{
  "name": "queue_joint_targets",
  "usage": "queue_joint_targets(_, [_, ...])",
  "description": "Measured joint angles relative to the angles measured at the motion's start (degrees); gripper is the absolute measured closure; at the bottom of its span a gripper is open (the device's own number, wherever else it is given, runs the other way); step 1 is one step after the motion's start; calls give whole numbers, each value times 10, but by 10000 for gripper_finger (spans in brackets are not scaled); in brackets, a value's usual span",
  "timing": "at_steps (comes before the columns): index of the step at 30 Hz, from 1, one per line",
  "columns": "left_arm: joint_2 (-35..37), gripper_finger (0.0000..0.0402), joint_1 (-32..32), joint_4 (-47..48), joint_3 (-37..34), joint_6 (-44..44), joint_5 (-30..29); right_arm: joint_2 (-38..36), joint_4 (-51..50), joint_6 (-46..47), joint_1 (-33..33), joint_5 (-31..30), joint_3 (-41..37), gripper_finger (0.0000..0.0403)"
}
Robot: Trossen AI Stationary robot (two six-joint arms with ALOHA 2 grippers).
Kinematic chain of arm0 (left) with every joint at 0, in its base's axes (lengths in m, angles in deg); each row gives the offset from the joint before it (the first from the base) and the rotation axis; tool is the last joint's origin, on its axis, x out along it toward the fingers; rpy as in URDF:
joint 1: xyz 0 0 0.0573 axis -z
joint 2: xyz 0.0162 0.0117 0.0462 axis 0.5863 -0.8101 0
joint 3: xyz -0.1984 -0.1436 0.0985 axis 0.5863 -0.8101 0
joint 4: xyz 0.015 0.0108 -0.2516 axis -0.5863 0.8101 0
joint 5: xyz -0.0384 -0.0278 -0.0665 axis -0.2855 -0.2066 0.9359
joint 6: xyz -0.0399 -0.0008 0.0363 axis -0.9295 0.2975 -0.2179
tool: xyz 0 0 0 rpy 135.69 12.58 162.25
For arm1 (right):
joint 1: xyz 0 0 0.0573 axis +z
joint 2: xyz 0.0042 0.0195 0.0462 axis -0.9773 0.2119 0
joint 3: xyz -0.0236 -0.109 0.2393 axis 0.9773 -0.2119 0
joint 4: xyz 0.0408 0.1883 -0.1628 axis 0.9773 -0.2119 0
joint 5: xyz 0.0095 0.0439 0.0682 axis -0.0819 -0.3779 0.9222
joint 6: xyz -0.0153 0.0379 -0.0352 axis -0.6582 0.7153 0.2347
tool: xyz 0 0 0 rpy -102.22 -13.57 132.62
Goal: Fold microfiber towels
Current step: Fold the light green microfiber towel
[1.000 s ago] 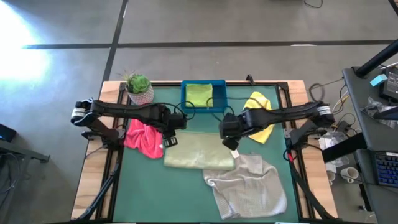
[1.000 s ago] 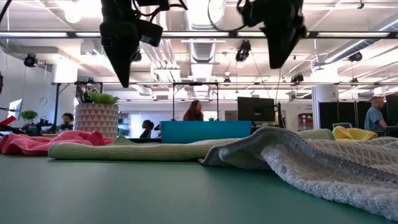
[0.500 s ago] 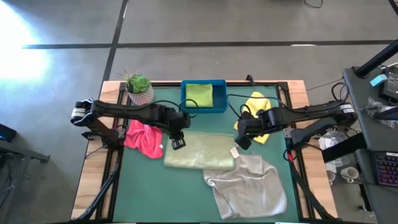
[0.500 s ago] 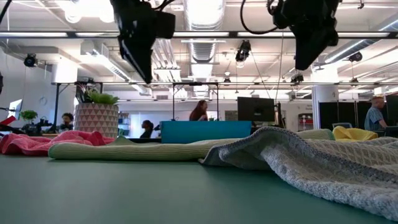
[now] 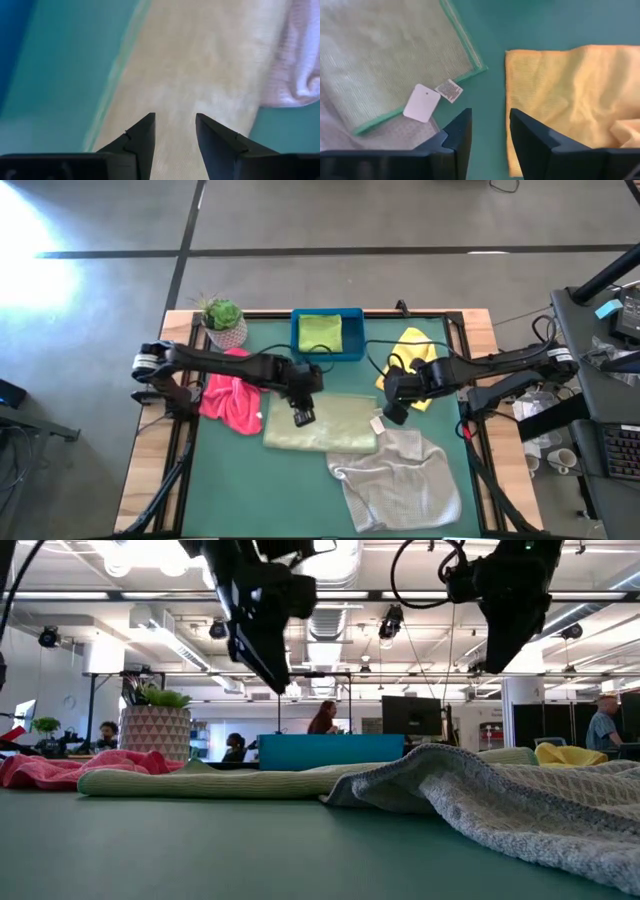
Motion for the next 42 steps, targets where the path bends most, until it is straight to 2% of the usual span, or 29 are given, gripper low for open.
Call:
queue_joint_targets(15, [-118, 276, -1, -230, 3, 22, 40, -79, -8, -98, -1, 0, -1, 275])
queue_joint_targets(27, [-198, 276, -20, -257, 3, 16, 38, -93, -15, -111, -1, 0, -2, 275])
queue_joint_targets(30, [-204, 276, -27, -256, 3, -13, 21, -94, -16, -116, -1, 0, -3, 275])
queue_joint_targets(38, [-199, 276, -59, -160, 3, -160, -129, -94, -16, -125, -1, 0, -10, 275])
queue_joint_targets(42, [-195, 276, -74, -133, 2, -252, -147, -94, -16, -129, -1, 0, -14, 275])
